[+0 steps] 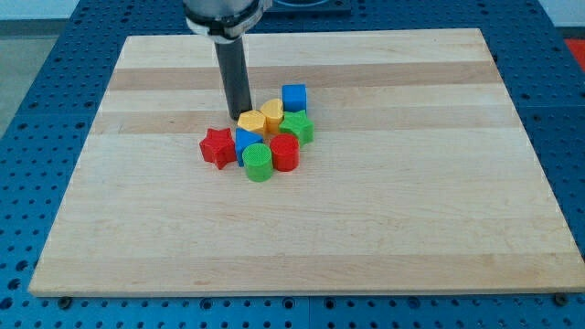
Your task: Place your hand at the top of the hexagon
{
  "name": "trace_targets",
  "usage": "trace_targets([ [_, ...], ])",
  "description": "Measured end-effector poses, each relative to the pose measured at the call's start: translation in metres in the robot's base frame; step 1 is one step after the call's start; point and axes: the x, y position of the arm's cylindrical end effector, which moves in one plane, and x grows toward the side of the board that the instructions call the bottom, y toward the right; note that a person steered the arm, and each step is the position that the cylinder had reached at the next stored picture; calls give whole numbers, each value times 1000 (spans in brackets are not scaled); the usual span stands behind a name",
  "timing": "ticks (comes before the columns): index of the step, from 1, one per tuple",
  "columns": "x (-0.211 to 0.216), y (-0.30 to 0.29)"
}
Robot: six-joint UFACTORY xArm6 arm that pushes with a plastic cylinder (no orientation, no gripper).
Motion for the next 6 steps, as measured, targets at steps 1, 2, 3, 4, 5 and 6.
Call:
trace_targets([
  [1, 7, 27],
  [2, 7, 50],
  [3, 6, 63],
  [4, -6, 73],
  [5, -19, 74],
  [6, -27, 75],
])
